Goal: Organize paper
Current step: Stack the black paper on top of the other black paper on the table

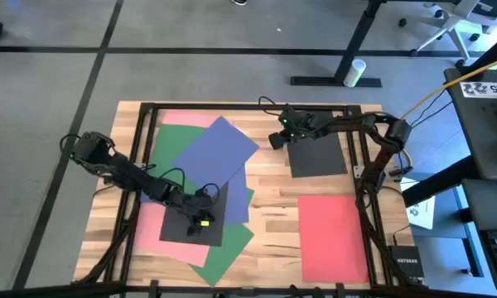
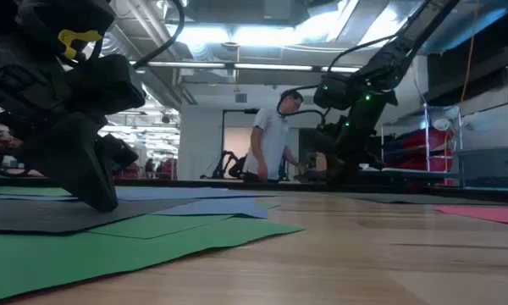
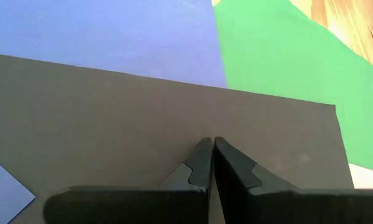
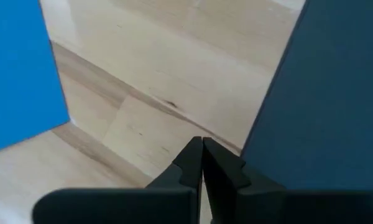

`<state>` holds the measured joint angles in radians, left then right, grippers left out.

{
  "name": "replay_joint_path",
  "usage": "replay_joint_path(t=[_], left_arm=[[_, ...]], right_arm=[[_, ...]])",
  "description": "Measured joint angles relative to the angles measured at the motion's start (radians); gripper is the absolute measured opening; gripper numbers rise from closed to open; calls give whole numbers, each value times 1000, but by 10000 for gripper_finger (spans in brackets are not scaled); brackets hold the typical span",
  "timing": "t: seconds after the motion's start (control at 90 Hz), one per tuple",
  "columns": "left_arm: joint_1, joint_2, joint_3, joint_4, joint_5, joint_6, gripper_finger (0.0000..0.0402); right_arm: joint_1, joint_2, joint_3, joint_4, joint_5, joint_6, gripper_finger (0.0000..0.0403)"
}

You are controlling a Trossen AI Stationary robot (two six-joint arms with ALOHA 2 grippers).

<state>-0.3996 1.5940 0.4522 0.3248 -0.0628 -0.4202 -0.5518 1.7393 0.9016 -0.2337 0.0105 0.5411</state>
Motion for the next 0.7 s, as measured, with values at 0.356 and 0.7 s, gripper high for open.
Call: replay_joint_path(t=[0.356, 0.7], left_arm=[[0, 0, 0, 0, 0, 0, 0], [0, 0, 0, 0, 0, 0, 0]], right_arm=[[-20, 0, 0, -10, 5, 2, 0], [-27, 2, 0, -9, 6, -6, 0]])
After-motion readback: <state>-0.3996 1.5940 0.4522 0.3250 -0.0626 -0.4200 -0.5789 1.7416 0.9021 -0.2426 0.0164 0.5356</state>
